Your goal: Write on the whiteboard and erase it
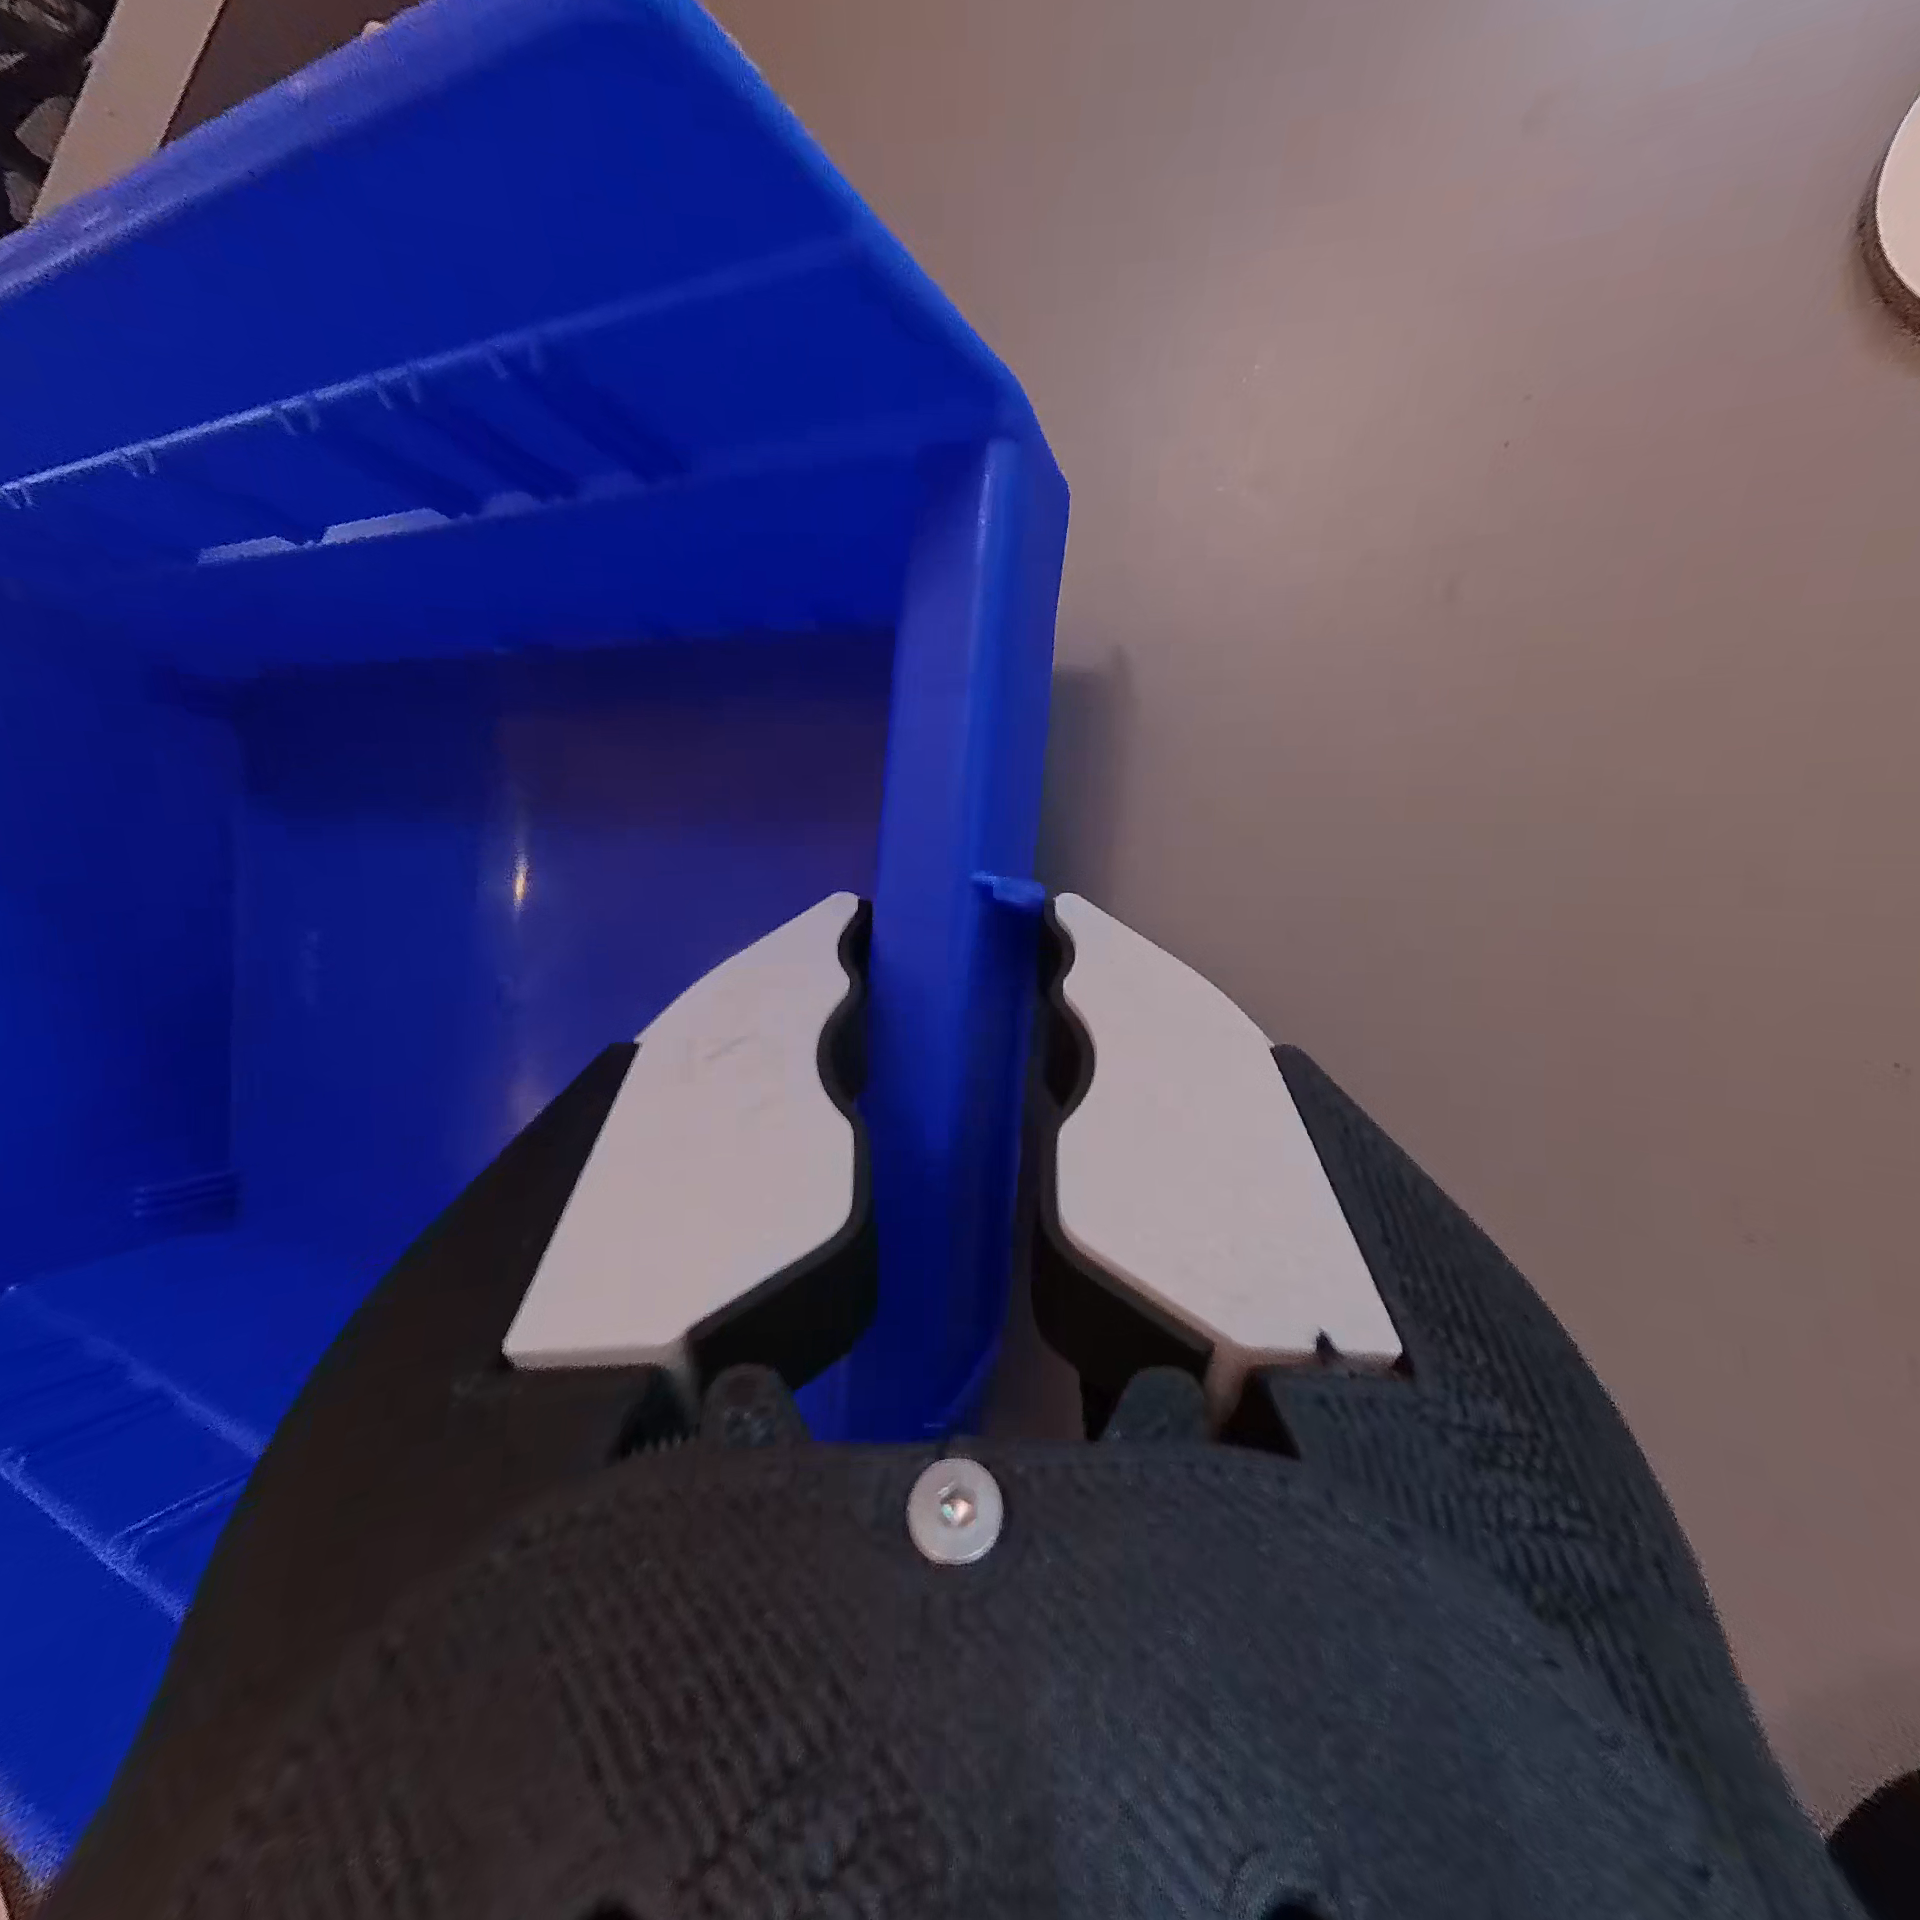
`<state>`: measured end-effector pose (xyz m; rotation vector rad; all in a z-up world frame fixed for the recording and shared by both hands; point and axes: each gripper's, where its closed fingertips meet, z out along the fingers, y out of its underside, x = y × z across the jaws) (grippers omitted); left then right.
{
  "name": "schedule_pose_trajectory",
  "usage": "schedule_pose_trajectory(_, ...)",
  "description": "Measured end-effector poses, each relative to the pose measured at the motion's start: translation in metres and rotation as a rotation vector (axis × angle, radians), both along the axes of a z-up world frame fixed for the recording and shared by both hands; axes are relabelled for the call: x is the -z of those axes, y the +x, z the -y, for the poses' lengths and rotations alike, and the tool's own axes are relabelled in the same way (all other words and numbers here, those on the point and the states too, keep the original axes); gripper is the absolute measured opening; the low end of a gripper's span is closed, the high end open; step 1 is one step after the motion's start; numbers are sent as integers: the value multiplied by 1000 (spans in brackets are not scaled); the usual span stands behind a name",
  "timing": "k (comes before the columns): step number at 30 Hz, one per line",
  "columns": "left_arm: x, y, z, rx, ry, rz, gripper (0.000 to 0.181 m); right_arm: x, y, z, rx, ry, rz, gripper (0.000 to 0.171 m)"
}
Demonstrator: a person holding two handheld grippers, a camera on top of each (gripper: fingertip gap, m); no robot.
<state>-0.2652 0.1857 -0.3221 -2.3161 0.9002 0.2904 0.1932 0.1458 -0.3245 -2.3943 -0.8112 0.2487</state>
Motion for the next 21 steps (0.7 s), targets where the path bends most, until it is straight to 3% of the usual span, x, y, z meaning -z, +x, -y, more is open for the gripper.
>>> schedule_pose_trajectory(3,0,0,1,6,-4,4,32,-42,19,-20,61,219,-50,64)
schedule_pose_trajectory(6,1,0,2,15,-6,-9,35,-71,65,-36,121,363,75,67)
schedule_pose_trajectory(12,4,-2,4,19,-20,-39,42,-30,119,-63,-41,200,454,74)
schedule_pose_trajectory(15,6,-10,4,3,-21,-81,34,-15,141,-77,-118,165,644,53)
schedule_pose_trajectory(17,6,-11,4,10,-25,-78,33,-8,144,-79,-160,165,674,35)
schedule_pose_trajectory(21,5,-13,5,53,-21,-131,32,-11,133,-62,-236,234,707,33)
